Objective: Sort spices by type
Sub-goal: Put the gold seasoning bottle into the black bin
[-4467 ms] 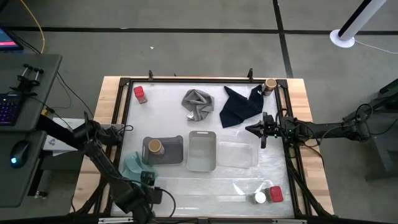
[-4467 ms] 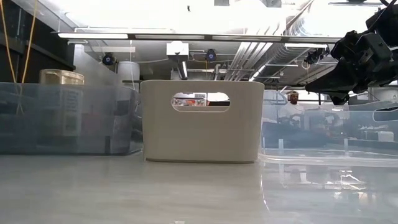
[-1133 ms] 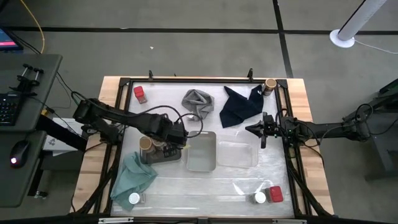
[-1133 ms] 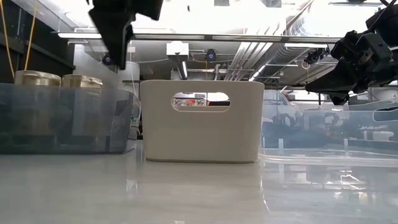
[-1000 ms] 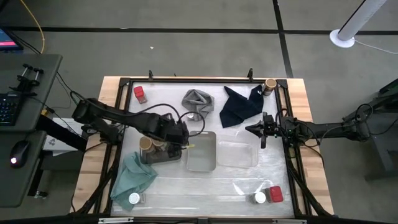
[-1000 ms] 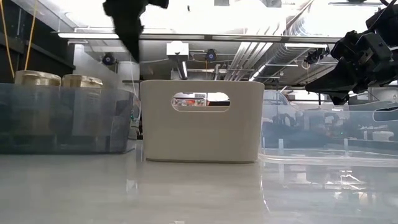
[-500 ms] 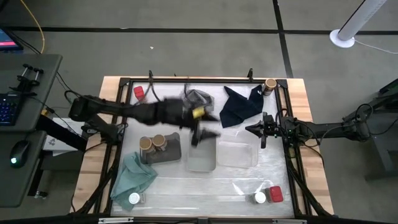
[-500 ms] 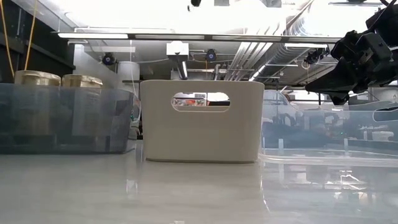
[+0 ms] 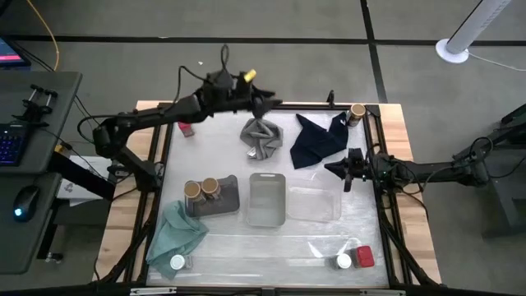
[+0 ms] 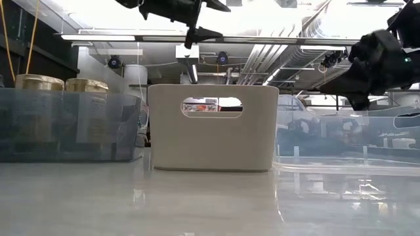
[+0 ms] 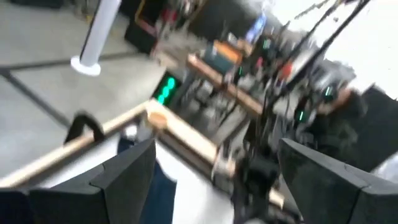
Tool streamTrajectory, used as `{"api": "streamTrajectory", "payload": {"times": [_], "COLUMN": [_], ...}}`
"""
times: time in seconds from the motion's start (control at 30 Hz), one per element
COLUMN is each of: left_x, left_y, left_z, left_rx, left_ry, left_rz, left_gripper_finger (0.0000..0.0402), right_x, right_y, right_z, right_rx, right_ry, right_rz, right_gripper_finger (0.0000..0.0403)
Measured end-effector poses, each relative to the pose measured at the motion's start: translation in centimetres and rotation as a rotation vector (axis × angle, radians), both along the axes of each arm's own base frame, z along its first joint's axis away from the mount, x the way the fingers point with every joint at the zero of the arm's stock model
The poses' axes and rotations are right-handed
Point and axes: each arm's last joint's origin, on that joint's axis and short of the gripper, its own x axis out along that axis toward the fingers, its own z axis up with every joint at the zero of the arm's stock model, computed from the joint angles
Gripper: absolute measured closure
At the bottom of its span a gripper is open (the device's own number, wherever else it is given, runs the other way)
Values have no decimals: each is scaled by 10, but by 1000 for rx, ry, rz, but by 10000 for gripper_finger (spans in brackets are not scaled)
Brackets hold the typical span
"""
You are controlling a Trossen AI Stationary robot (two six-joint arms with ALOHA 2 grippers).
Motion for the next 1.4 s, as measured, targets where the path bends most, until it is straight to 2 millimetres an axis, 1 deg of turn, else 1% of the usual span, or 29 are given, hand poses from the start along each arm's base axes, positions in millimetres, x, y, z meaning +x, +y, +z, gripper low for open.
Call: {"api": "streamTrajectory", "payload": {"times": [0.1, 0.13, 0.17, 0.23, 0.27, 0.33, 0.4, 0.5, 0.57, 0.67, 0.73, 0.77, 0.83, 0.9, 0.97, 1.03, 1.1, 1.2, 1.27, 1.37, 1.4], "left_x": [-7, -10, -12, -20, -23, -32, -40, -52, -59, -70, -78, -82, -90, -98, -105, -111, -115, -120, -122, -120, -119], "left_y": [15, 20, 25, 38, 44, 56, 68, 81, 88, 97, 100, 101, 102, 100, 97, 94, 91, 86, 80, 74, 73], "left_z": [8, 10, 12, 14, 15, 17, 17, 18, 19, 23, 26, 27, 31, 36, 41, 44, 44, 44, 44, 38, 35], "left_rx": [18, 27, 36, 49, 52, 46, 30, 26, 35, 49, 58, 71, 111, 182, 241, 267, 281, 303, 329, 350, 345], "left_ry": [-80, -97, -111, -135, -147, -163, -166, -174, -181, -205, -204, -203, -196, -188, -185, -167, -138, -93, -57, 13, 31], "left_rz": [16, 27, 38, 69, 85, 103, 105, 62, 23, -50, -89, -110, -178, -271, -335, -341, -337, -318, -300, -289, -296], "left_gripper_finger": [78, 78, 78, 78, 78, 78, 78, 78, 78, 78, 78, 78, 78, 80, 89, 109, 136, 197, 254, 358, 379], "right_x": [1, 2, 2, 1, 1, 1, 6, 15, 23, 34, 40, 43, 50, 58, 67, 74, 80, 87, 88, 86, 84], "right_y": [-4, -6, -7, -12, -15, -22, -31, -48, -57, -67, -75, -79, -87, -92, -96, -97, -97, -96, -97, -101, -103], "right_z": [12, 20, 30, 49, 60, 84, 107, 131, 144, 157, 159, 157, 153, 146, 139, 132, 126, 125, 133, 156, 162], "right_rx": [327, 402, 442, 419, 367, 239, 109, -61, -108, -110, -97, -63, 10, 79, 148, 203, 244, 235, 189, 92, 81], "right_ry": [-185, -265, -348, -493, -549, -594, -545, -328, -214, -110, -30, -6, -4, -14, -7, 15, 45, 71, 34, 17, 34], "right_rz": [-117, -128, -132, -163, -195, -272, -372, -562, -613, -651, -736, -790, -873, -900, -869, -812, -720, -569, -495, -427, -438], "right_gripper_finger": [402, 402, 402, 402, 402, 402, 402, 402, 402, 402, 402, 402, 402, 402, 402, 402, 402, 402, 402, 402, 402]}}
